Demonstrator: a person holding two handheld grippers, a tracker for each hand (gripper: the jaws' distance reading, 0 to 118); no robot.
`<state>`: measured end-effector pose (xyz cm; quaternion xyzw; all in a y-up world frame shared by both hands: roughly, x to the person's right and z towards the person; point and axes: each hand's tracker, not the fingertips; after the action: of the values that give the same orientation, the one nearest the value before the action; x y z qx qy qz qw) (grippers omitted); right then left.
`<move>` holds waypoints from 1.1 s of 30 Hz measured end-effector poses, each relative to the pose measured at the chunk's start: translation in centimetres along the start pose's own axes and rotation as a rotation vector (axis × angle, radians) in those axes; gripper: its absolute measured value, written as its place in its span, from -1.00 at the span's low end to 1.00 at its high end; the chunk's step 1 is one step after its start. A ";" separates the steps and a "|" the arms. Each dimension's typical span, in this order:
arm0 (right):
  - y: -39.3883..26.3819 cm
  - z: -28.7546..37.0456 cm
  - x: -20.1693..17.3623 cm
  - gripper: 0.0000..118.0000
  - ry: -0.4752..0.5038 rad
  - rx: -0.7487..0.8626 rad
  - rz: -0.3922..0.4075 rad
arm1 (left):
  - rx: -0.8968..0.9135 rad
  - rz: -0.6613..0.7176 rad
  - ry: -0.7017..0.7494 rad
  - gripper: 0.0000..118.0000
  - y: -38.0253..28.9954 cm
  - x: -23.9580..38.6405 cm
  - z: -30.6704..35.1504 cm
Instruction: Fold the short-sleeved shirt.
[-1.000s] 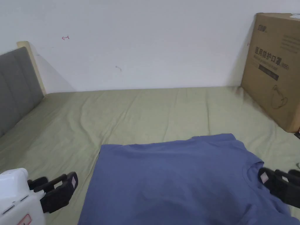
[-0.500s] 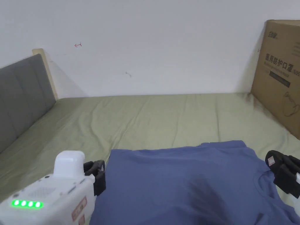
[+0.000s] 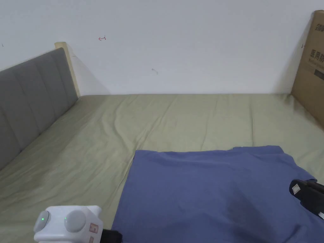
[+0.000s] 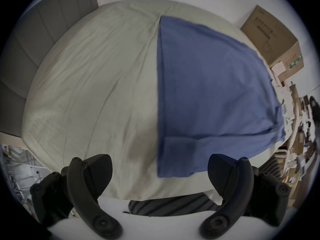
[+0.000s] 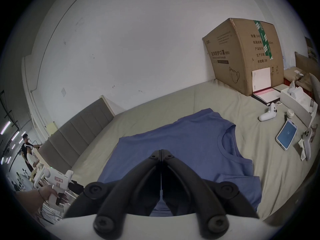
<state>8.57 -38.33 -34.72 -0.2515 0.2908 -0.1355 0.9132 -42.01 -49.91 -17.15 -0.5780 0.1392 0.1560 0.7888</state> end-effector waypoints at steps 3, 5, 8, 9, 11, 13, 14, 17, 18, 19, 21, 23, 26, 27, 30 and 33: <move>-0.2 0.3 0.1 -1.00 -0.006 -0.014 0.004 | -0.063 -0.024 0.046 0.86 -1.0 -0.3 -3.2; -0.4 0.5 0.0 -1.00 -0.011 -0.021 0.001 | 0.016 -0.050 0.049 0.91 -1.6 0.2 -3.7; -0.7 0.8 0.2 -1.00 -0.025 -0.030 -0.002 | 0.031 -0.039 0.110 0.87 -1.7 1.3 -3.2; -0.9 0.8 0.3 -1.00 -0.029 -0.034 -0.002 | 0.051 -0.059 0.127 0.76 -1.9 1.8 -2.6; -1.1 0.9 0.6 -1.00 -0.043 -0.048 0.009 | 0.088 -0.134 0.122 0.17 -2.0 2.9 -1.2; -1.2 0.9 1.1 -1.00 -0.062 -0.067 0.022 | 0.113 -0.195 0.078 -0.87 -2.1 4.1 0.2; -1.2 1.0 1.5 -1.00 -0.067 -0.072 0.021 | 0.101 -0.205 0.002 -0.91 -2.0 4.7 0.5; -1.0 1.0 3.0 -1.00 -0.128 -0.114 0.030 | 0.107 -0.220 -0.039 -0.91 -1.3 5.6 2.1; -0.7 0.9 3.8 -0.98 -0.145 -0.140 0.028 | 0.135 -0.227 -0.041 -0.91 -1.1 5.8 2.8; -0.6 0.8 4.6 -0.79 -0.154 -0.168 0.023 | 0.169 -0.233 -0.039 -0.91 -1.0 5.9 3.4; -0.5 0.1 7.5 0.68 -0.155 -0.295 0.003 | 0.215 -0.210 -0.053 -0.91 -0.6 5.7 4.8; -1.0 -0.7 9.3 0.91 -0.214 -0.437 0.004 | 0.227 -0.165 -0.096 -0.91 -0.1 5.3 5.6; -2.5 -1.6 12.7 0.91 -0.327 -0.552 0.026 | 0.240 -0.106 -0.117 -0.91 0.0 4.4 6.5; -3.3 -2.0 13.7 0.91 -0.361 -0.598 0.023 | 0.243 -0.095 -0.119 -0.91 -0.1 4.4 6.8; -5.8 -3.0 16.1 0.90 -0.406 -0.733 -0.013 | 0.229 -0.057 -0.104 -0.91 -0.5 3.8 6.7; -7.4 -3.4 16.2 0.64 -0.393 -0.826 0.038 | 0.185 -0.019 -0.091 -0.91 -0.9 3.2 5.5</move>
<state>18.69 -52.20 -40.62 -0.6101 0.1461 0.0589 0.7765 -38.49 -44.60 -16.00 -0.4964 0.1115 0.1611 0.8457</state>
